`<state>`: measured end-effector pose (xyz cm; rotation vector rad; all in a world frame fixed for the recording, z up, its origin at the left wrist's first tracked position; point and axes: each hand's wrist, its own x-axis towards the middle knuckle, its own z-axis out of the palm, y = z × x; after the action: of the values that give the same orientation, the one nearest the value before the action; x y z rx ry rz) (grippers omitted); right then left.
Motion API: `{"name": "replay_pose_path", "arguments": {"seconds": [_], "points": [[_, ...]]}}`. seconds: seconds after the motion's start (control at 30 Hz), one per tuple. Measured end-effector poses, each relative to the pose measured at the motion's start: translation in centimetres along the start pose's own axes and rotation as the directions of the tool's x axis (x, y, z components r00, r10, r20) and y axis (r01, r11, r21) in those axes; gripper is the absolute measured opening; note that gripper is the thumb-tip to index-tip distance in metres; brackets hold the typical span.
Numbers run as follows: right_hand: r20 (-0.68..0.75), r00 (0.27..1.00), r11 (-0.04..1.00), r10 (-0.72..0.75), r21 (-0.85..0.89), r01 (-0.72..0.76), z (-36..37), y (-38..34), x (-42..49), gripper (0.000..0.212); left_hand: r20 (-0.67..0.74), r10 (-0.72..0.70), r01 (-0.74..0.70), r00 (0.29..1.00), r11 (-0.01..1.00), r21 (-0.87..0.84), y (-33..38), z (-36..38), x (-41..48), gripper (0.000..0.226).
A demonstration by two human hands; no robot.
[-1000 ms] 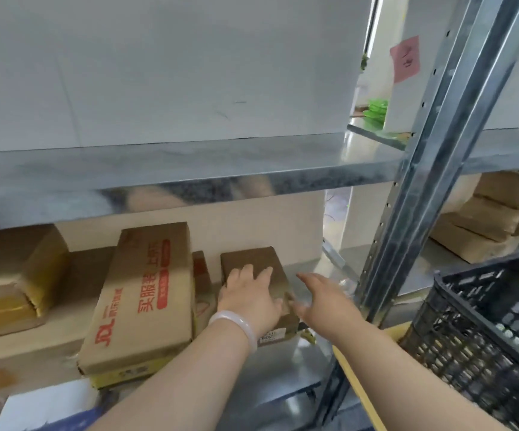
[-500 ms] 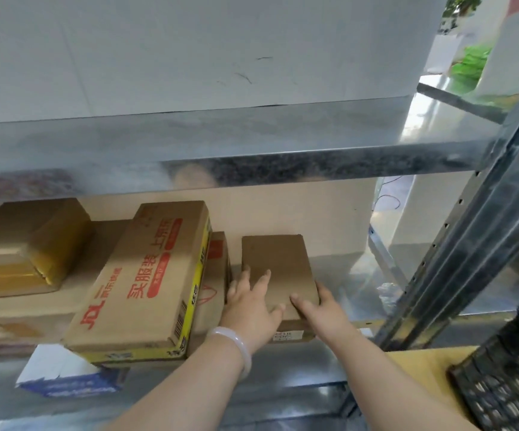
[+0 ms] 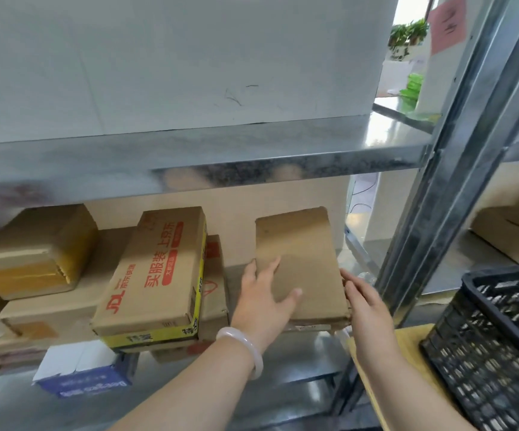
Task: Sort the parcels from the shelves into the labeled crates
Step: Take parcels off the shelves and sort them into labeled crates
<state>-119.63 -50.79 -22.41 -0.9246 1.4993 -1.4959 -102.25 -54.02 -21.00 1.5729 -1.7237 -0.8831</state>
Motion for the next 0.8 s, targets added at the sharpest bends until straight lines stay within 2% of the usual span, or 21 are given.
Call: {"name": "replay_pose_path", "arguments": {"seconds": [0.07, 0.1, 0.13, 0.2, 0.23, 0.27, 0.33, 0.47, 0.53, 0.67, 0.73, 0.8], "points": [[-0.026, 0.999, 0.999, -0.029, 0.030, 0.030, -0.2, -1.0, -2.0, 0.018, -0.023, 0.025, -0.026, 0.999, 0.999, -0.043, 0.6, -1.2, -1.3, 0.071], [-0.026, 0.999, 0.998, -0.025, 0.055, 0.027, -0.2, -1.7, -3.1, 0.022, -0.037, 0.050, -0.052, 0.998, 0.997, -0.058, 0.8, -1.9, -2.1, 0.071], [-0.009, 1.000, 0.998, -0.015, 0.065, 0.016, -0.1, -2.4, -4.2, 0.040, -0.051, 0.082, -0.086, 0.995, 0.993, -0.075, 1.1, -2.7, -3.0, 0.071], [0.053, 0.998, 0.997, 0.016, 0.076, -0.020, -0.1, -4.2, -6.8, 0.092, -0.069, 0.152, -0.159, 0.986, 0.980, -0.122, 1.6, -4.6, -5.1, 0.071], [0.083, 0.996, 0.996, 0.019, 0.082, -0.026, 0.0, -5.2, -8.3, 0.106, -0.075, 0.183, -0.192, 0.980, 0.970, -0.147, 1.8, -5.7, -6.4, 0.072], [0.099, 0.995, 0.996, 0.002, 0.085, -0.011, 0.3, -6.1, -9.8, 0.111, -0.084, 0.209, -0.220, 0.974, 0.962, -0.161, 1.9, -6.9, -7.7, 0.074], [0.085, 0.993, 0.995, -0.079, 0.070, 0.073, 1.3, -7.6, -13.3, 0.105, -0.091, 0.236, -0.246, 0.968, 0.960, -0.131, 2.1, -9.5, -10.3, 0.089], [0.082, 0.967, 0.969, -0.240, -0.041, 0.243, 5.4, -9.3, -20.6, 0.098, -0.023, 0.151, -0.153, 0.988, 0.983, -0.097, 2.0, -16.1, -16.0, 0.136], [0.141, 0.948, 0.952, -0.284, -0.076, 0.297, 8.2, -9.9, -23.9, 0.093, -0.044, 0.136, -0.141, 0.990, 0.979, -0.150, 1.0, -19.7, -18.6, 0.141], [0.275, 0.911, 0.951, -0.307, 0.137, 0.279, 13.7, -10.2, -28.8, 0.047, -0.109, 0.074, -0.116, 0.991, 0.889, -0.443, -3.3, -26.6, -24.2, 0.112], [0.391, 0.866, 0.950, -0.312, 0.150, 0.274, 17.0, -10.0, -31.3, 0.037, -0.158, 0.082, -0.156, 0.984, 0.829, -0.537, -5.8, -29.6, -27.4, 0.101], [0.479, 0.814, 0.945, -0.328, 0.162, 0.286, 20.4, -9.8, -33.9, 0.037, -0.232, 0.092, -0.209, 0.968, 0.805, -0.555, -8.2, -32.3, -30.1, 0.079]]}}
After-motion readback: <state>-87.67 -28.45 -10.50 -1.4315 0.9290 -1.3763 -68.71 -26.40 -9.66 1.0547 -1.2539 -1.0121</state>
